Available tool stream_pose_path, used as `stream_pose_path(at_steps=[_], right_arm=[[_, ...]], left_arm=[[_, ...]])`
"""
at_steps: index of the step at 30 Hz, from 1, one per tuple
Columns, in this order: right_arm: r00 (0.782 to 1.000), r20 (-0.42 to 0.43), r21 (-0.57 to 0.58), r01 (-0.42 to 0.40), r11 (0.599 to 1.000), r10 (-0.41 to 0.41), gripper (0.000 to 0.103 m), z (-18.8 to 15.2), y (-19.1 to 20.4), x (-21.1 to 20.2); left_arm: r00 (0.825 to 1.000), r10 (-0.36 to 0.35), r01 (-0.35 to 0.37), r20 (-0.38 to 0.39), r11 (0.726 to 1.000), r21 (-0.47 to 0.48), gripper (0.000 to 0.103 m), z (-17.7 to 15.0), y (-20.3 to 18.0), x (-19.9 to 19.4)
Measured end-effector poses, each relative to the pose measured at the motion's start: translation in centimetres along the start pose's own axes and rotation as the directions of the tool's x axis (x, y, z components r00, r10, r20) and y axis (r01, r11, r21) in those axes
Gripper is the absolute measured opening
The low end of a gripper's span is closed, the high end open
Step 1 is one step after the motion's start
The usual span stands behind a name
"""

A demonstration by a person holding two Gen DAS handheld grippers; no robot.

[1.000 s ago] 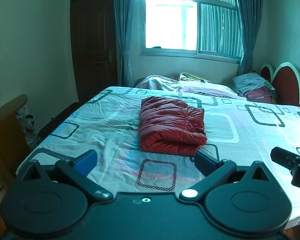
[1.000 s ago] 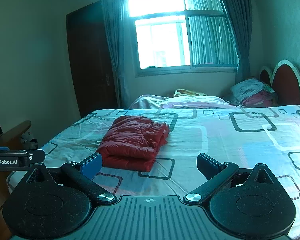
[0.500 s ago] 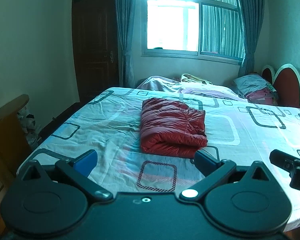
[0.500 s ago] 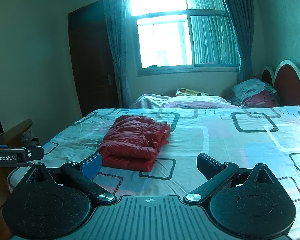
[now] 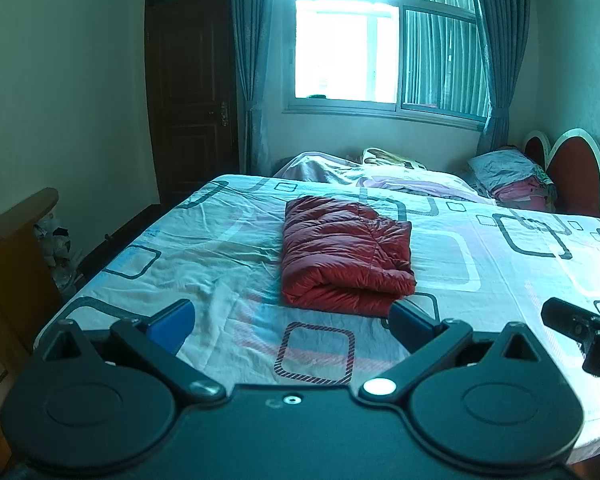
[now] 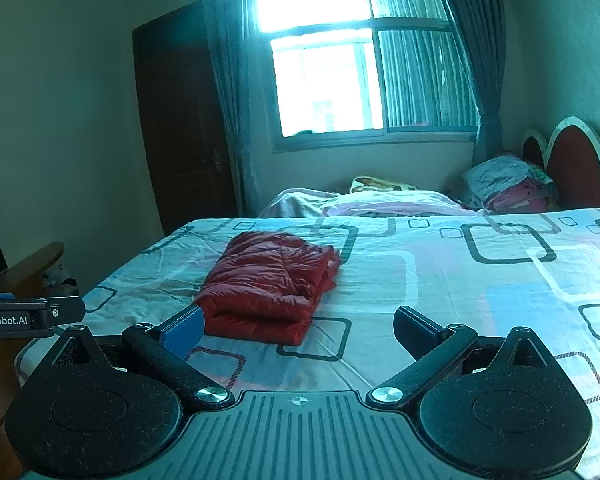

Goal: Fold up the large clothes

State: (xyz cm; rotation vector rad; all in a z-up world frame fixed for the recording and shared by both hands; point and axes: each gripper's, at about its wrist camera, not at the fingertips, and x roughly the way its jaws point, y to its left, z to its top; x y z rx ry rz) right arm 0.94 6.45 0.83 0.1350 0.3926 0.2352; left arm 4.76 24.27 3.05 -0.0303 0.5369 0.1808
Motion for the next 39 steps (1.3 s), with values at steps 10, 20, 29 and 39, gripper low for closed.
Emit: stream_pose_path(at_steps=[10,20,29,39], right_arm=[[1.0,-0.006,0.004,0.002,1.0,-0.002,0.1,0.0,-0.2,0.2],[1.0,-0.014,0.006,0.001,1.0,-0.001,0.1,0.0,-0.4,0.6],[1.0,-0.02,0.01,-0.004,1.0,0.004,0.1,0.1,-0.5,1.4],[0.999,-0.05,0.015,-0.016,1.0,0.017,0.1,-0.3,-1.0,3.1]], left_arm=[[1.0,-0.004,0.003,-0.01,1.0,-0.009,0.103,0.1,0.3,0.1],[1.0,-0.011,0.01,-0.016,1.0,-0.01,0.103,0.1,0.4,0.8],[1.0,-0.007,0.007,-0.018,1.0,-0.008,0.103,0.2,0.4,1.1],[0.999,-0.032,0.032,0.006,0.999,-0.026,0.098,-0.1,0.4,3.5]])
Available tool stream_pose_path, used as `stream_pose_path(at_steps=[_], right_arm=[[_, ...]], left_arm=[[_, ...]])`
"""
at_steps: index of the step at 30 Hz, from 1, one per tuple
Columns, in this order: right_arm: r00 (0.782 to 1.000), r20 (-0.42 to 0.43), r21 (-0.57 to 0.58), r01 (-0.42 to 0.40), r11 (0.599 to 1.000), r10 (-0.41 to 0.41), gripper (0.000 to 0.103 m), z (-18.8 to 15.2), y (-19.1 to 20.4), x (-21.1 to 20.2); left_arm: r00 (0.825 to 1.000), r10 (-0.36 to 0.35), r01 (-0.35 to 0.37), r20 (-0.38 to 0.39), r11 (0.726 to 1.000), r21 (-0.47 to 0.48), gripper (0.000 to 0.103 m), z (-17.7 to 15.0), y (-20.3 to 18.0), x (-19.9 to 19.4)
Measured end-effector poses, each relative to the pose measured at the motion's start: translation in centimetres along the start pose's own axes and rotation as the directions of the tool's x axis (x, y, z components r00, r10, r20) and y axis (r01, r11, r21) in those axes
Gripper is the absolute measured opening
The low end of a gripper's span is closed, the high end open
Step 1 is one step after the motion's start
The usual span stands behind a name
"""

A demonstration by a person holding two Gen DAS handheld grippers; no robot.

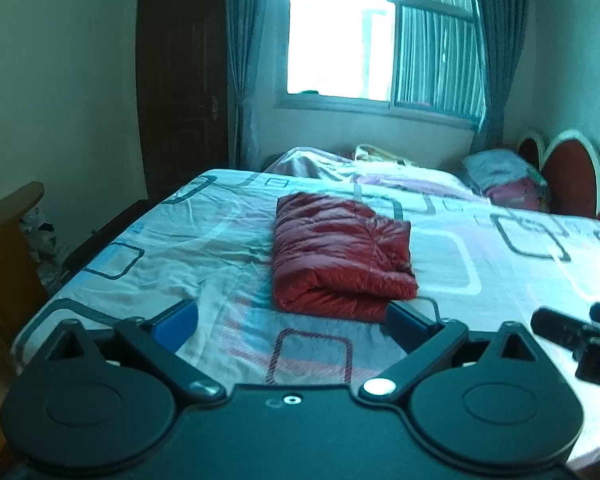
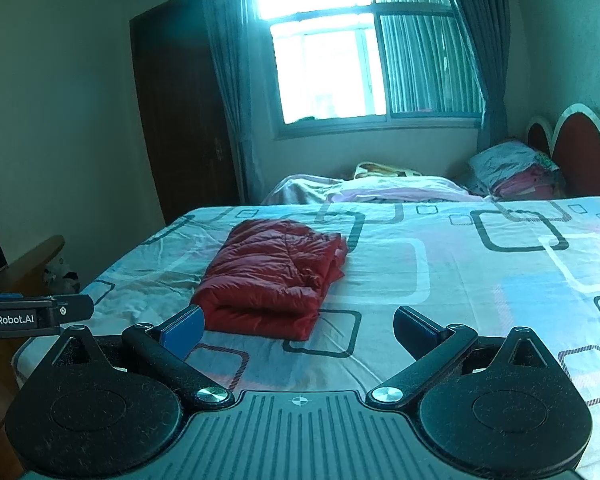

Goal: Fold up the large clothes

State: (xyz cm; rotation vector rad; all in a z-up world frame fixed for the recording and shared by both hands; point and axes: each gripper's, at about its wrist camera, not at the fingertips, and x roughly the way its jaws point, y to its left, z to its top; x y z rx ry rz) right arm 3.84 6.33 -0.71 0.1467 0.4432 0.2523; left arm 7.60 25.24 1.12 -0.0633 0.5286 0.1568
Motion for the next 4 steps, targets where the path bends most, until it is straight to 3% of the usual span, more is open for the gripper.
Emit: stream_pose_path(at_steps=[4], right_arm=[[1.0,-0.026,0.008,0.014,1.0,-0.014,0.1,-0.1,-0.6,1.7]], left_arm=[[0.999,0.02,-0.021,-0.039,1.0,-0.022,0.103,0.3,0.5,3.1]])
